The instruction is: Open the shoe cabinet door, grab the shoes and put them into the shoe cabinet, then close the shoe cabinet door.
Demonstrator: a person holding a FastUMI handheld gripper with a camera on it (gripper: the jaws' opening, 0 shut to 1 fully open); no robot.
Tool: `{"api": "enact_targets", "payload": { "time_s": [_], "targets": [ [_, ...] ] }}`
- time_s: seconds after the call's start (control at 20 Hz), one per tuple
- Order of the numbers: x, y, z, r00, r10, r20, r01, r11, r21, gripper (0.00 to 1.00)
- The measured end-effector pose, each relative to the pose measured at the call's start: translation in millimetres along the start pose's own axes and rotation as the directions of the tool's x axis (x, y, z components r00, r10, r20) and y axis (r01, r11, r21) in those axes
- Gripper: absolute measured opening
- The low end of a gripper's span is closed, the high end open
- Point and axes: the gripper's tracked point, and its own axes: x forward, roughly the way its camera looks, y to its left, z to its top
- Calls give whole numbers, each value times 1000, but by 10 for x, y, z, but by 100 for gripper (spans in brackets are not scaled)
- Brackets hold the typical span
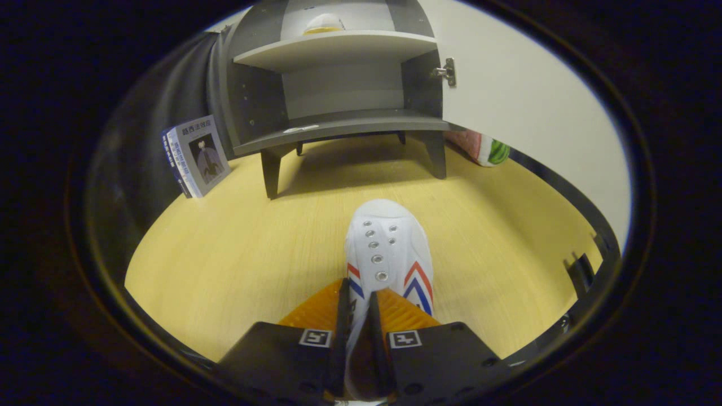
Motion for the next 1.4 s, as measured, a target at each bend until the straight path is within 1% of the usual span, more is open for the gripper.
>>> {"api": "enact_targets", "payload": {
  "time_s": [0.05, 0.1, 0.15, 0.2, 0.25, 0.45, 0.5, 0.65, 0.75, 0.85, 0.95, 1.1, 1.25, 1.4],
  "targets": [
    [-26, -3, 0, 1000, 13, -3, -13, 1000, 11, 15],
    [-128, -13, 15, 1000, 20, 1, -20, 1000, 16, 15],
    [-59, -3, -2, 999, 34, -4, -34, 999, 23, 4],
    [-27, 4, 2, 999, 42, -5, -41, 999, 28, 5],
    [-33, 4, -7, 999, 50, -4, -49, 999, 23, 3],
    [-84, 33, 77, 997, 78, 30, -78, 997, 4, 3],
    [-134, 30, 161, 995, 78, 56, -78, 997, 3, 3],
    [-191, -19, 343, 993, 83, 79, -83, 997, -2, 3],
    [-264, 5, 455, 991, 98, 92, -99, 995, 8, 2],
    [-359, 34, 607, 987, 109, 117, -108, 994, -7, 2],
    [-487, 75, 836, 981, 119, 151, -118, 993, -18, 2],
    [-735, 99, 1333, 969, 125, 212, -125, 992, -12, 2],
    [-1040, 113, 1914, 958, 101, 270, -96, 995, -30, 2],
    [-1407, 136, 2568, 935, 65, 349, -49, 997, -55, 2]
  ]
}}
